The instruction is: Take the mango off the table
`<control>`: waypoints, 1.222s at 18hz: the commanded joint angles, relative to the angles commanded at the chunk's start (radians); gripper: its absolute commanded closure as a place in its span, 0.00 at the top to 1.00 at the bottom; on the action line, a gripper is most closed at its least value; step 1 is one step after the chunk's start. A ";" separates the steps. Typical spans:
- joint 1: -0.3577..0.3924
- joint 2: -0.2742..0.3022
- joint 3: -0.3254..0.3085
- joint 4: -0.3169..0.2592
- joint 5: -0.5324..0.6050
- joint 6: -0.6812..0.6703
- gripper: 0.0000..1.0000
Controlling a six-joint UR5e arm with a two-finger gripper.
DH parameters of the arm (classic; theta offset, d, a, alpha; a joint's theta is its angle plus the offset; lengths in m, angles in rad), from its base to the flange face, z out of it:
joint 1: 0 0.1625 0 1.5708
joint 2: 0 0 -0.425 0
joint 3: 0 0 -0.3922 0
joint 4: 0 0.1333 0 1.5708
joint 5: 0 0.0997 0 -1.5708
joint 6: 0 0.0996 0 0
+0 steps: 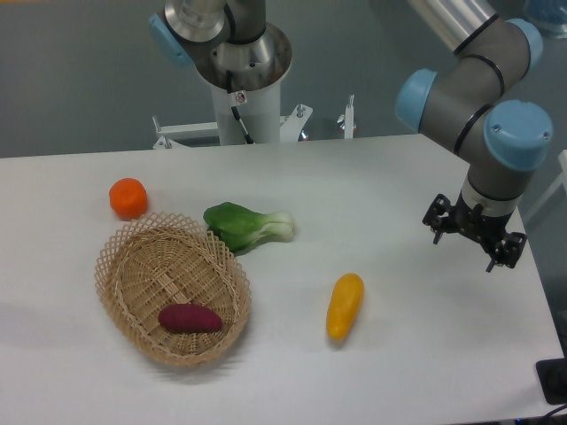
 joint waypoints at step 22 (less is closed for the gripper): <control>-0.074 0.092 -0.143 0.046 -0.040 -0.084 1.00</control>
